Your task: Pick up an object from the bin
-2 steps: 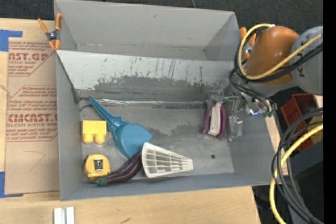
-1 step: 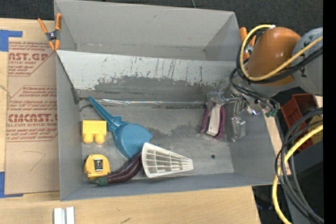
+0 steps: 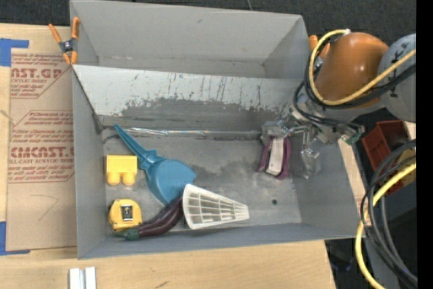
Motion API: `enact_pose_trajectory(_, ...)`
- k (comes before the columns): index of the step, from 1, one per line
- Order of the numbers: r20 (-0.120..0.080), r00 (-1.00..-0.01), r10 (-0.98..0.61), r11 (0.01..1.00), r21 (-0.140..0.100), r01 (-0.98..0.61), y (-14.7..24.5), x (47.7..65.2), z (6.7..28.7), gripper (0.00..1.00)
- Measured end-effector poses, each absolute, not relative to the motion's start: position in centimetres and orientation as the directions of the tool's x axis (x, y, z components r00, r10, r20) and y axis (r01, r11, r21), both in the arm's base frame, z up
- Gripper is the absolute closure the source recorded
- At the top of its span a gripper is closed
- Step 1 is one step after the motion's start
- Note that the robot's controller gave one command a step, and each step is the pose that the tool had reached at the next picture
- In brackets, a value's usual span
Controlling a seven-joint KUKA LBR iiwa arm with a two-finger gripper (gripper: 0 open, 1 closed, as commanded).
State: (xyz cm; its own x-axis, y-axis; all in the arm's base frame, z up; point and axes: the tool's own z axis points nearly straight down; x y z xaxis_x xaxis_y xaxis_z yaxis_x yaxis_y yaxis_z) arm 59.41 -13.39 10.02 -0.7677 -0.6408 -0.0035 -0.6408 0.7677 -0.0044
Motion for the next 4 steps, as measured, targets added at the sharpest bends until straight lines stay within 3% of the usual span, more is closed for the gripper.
enact_pose_trajectory(1,-0.004,-0.626,-0.78,0.626,0.0,-0.78,-11.28,59.2,6.85,0.0)
enact_pose_trajectory(2,-0.007,-0.512,-0.859,0.512,-0.004,-0.859,-11.8,59.21,6.97,1.0)
enact_pose_trajectory(4,-0.008,-0.512,-0.859,0.512,-0.004,-0.859,-11.78,59.21,7.01,1.0)
